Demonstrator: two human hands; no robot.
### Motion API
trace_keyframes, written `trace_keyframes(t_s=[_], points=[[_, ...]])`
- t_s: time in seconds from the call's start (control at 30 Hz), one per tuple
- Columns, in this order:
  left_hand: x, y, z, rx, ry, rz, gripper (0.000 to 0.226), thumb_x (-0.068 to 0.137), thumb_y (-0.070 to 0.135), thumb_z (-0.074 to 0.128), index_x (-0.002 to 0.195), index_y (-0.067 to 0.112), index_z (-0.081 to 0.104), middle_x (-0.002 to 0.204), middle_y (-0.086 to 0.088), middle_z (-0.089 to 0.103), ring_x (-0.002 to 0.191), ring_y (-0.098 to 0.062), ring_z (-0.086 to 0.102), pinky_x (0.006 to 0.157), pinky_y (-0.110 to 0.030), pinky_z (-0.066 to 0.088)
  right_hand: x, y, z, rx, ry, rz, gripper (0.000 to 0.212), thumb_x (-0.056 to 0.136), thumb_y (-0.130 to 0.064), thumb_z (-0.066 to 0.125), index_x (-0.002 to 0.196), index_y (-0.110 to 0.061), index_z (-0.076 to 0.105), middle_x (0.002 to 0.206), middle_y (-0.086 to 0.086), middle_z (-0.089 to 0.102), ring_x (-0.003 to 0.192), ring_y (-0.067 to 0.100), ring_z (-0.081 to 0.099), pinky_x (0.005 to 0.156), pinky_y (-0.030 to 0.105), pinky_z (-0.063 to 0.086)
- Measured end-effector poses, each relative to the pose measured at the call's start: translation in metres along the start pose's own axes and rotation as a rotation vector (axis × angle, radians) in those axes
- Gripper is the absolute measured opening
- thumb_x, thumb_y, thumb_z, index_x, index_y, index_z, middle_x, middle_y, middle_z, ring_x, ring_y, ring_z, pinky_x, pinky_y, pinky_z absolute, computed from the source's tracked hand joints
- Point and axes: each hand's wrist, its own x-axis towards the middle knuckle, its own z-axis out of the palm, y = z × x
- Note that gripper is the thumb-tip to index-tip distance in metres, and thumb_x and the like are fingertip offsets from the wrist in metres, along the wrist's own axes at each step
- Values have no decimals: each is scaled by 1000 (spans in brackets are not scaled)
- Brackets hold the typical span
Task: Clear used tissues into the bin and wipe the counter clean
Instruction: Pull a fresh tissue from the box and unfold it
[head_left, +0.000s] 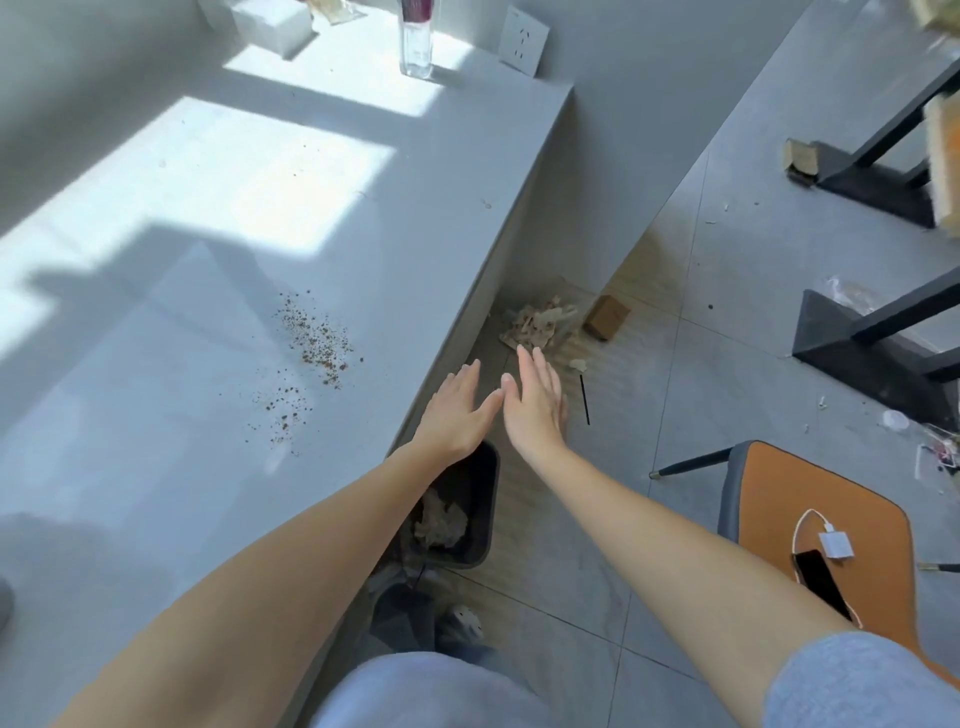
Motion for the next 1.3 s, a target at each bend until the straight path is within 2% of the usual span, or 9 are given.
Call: trace_keyframes(t_s=[0.17,0.4,0.57,0.87,1.03,1.3], points=[[-4,18,-23,91,131,43,68,93,56,28,149,23,9,160,0,9,147,-18,2,119,-43,6,1,-23,-16,-7,61,-113,49,101,-30,32,149,-27,23,161,-6,12,147,14,6,118,48,10],[-30,33,-45,107,247,67,69,93,56,29,150,24,7,160,1,7,147,-17,1,119,-43,3,-11,-46,-30,-55,11,-227,51,101,-32,29,150,-28,19,161,-7,8,148,13,3,119,46,4],[-54,36,-59,96,326,52,68,94,57,26,150,24,7,160,2,5,147,-17,-1,118,-41,0,-29,-70,-36,-78,5,-338,50,102,-30,29,150,-28,18,161,-6,8,148,14,5,119,46,7],[-113,11,-61,89,489,-14,67,94,56,26,150,23,6,160,4,4,147,-15,-3,119,-41,-1,-63,-85,-14,-99,-76,-491,50,101,-33,27,150,-31,17,161,-7,8,148,13,3,119,47,4],[-160,-6,-81,94,636,-62,65,96,52,26,150,22,6,160,3,4,147,-15,-2,118,-40,-1,-90,-119,6,-97,-125,-664,51,101,-39,27,150,-30,16,161,-6,8,148,16,5,118,45,4],[-269,-31,-134,105,974,-117,62,96,44,31,149,22,9,160,2,5,147,-15,-2,119,-40,-1,-179,-215,51,39,-239,-1023,49,101,-29,35,149,-23,24,160,0,18,147,17,14,119,46,14]])
